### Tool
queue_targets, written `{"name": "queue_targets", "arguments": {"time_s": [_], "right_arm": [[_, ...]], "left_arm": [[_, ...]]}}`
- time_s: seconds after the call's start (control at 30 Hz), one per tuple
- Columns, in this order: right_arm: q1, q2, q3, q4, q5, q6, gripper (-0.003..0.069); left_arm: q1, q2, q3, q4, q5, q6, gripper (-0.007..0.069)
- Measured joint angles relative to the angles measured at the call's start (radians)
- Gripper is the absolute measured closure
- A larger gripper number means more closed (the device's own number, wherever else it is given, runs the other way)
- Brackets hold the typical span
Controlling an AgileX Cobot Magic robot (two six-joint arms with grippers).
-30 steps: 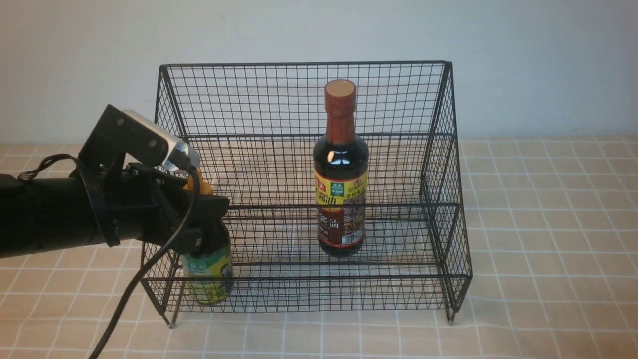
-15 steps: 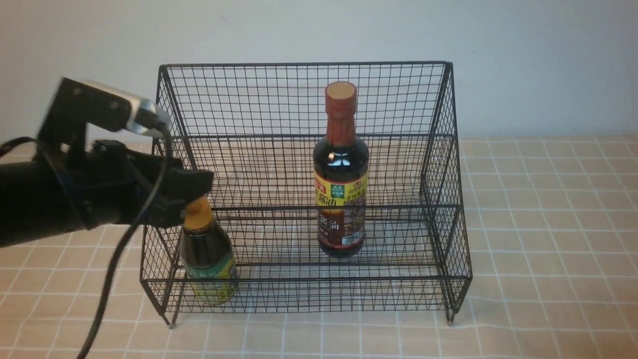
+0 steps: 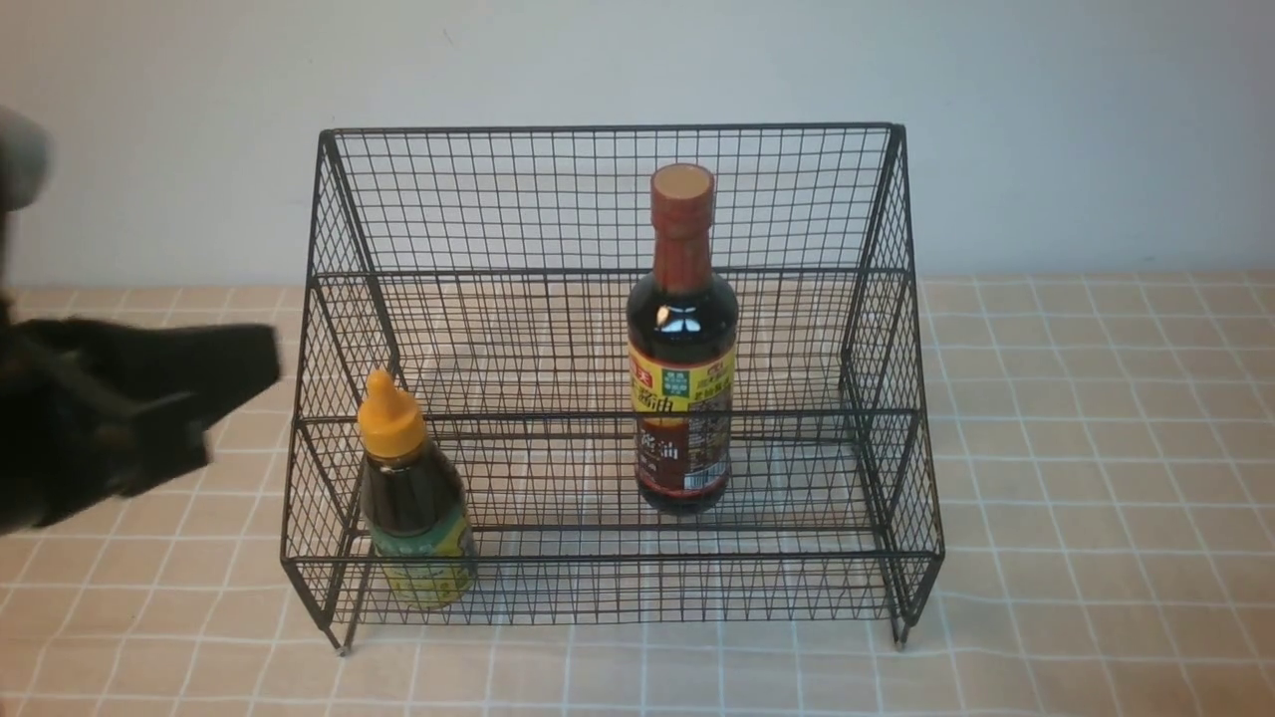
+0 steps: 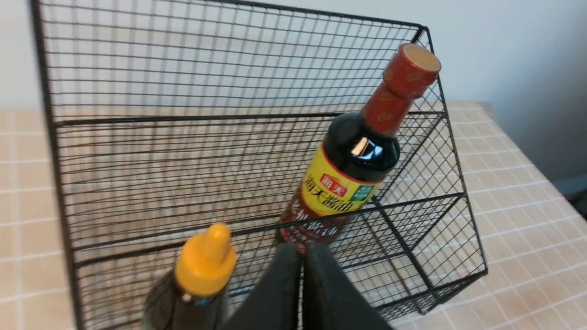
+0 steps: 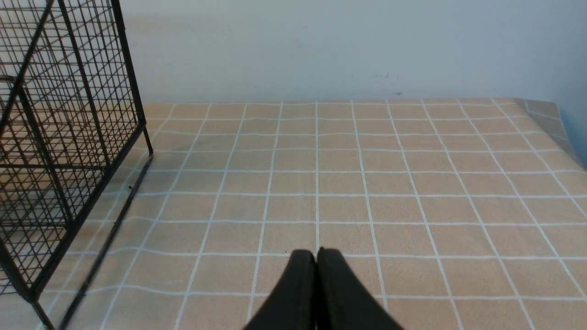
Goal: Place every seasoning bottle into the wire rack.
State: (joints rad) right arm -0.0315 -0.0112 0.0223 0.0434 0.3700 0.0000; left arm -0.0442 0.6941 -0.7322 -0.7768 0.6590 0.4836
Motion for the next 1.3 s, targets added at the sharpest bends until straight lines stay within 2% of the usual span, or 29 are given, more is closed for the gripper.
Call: {"name": "queue_targets", "arguments": {"time_s": [0.17,0.27,0.4,0.67,0.83,1.07,1.3], "right_arm": [[0.0,0.0,0.0,0.0,0.0,0.0,0.0673],[0.0,0.0,0.0,0.0,0.0,0.0,0.0673],[0.0,0.0,0.0,0.0,0.0,0.0,0.0673],[0.0,0.0,0.0,0.0,0.0,0.0,0.0673],[0.0,0.0,0.0,0.0,0.0,0.0,0.0673],[0.0,0.0,0.0,0.0,0.0,0.0,0.0673],[0.0,0.0,0.0,0.0,0.0,0.0,0.0673]], "left_arm": [[0.0,-0.175,0.0,0.191,0.119,-0.204,0.0631],[0.0,-0.265,0.0,0.283,0.207,-0.263,0.0631],[0.0,-0.365,0.0,0.352,0.274,-0.275,0.0631],[0.0,-0.456,-0.002,0.368,0.324,-0.279,0.0631],[0.0,-0.457,-0.002,0.389,0.322,-0.242,0.0631],[0.001,-0.51,0.073,0.469,0.196,-0.196,0.0631],[0.037,-0.698,0.426,0.582,-0.104,-0.203,0.0631]]}}
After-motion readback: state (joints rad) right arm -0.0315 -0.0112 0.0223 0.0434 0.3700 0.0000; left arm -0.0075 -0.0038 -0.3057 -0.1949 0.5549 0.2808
